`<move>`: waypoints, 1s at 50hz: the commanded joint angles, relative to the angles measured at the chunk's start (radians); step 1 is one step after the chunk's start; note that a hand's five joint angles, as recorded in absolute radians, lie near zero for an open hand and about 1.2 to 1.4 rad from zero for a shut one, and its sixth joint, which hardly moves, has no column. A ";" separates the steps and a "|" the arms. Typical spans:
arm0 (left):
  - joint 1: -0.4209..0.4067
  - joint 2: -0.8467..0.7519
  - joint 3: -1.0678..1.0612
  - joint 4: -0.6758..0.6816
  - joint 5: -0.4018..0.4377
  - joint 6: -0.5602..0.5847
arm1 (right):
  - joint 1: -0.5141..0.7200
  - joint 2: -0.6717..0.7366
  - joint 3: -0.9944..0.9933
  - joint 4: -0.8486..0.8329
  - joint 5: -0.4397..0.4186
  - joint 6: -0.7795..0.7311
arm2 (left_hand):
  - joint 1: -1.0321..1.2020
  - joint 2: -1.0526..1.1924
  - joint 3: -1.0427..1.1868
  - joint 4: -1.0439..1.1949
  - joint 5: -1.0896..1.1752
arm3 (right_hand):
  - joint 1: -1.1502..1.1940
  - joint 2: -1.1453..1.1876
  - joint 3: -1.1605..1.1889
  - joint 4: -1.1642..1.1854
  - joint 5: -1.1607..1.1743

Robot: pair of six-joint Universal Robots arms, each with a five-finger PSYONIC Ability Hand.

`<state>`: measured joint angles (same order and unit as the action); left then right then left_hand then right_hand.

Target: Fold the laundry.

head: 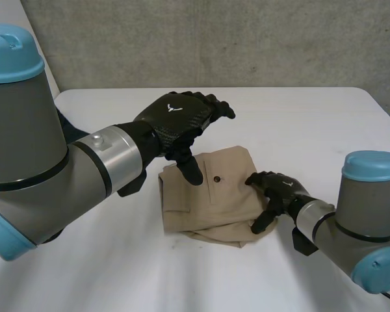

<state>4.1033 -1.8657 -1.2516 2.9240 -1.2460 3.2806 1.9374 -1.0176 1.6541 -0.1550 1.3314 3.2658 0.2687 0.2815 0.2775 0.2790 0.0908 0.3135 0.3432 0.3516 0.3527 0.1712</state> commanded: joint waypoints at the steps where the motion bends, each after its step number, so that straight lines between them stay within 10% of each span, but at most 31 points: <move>1: -0.003 -0.001 -0.008 0.001 0.000 -0.012 | 0.025 0.042 -0.048 -0.003 0.006 -0.005 | 0.001 -0.012 -0.008 -0.010 0.004 | 0.206 0.176 0.168 0.167 0.174; 12: -0.005 -0.001 -0.022 0.015 0.003 -0.021 | 0.043 0.068 -0.097 -0.026 0.049 -0.009 | 0.001 -0.012 -0.008 -0.010 0.004 | 1.082 1.053 1.044 1.043 1.050; 31: 0.002 -0.001 -0.020 0.020 0.000 -0.022 | -0.015 0.209 -0.401 -0.018 0.054 -0.153 | 0.001 -0.012 -0.008 -0.010 0.004 | 1.083 1.053 1.045 1.044 1.051; 50: 0.003 -0.010 -0.019 0.029 -0.003 -0.044 | -0.342 0.649 -1.290 0.276 0.163 -0.107 | 0.004 -0.009 -0.005 -0.007 0.007 | 1.083 1.053 1.045 1.044 1.051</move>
<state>4.1061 -1.8731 -1.2712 2.9525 -1.2484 3.2500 1.6946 -0.5136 0.6508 0.0011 1.4247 3.1304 0.2687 0.2817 0.2775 0.2790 0.0908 0.9504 1.1735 1.1184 1.1876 0.9327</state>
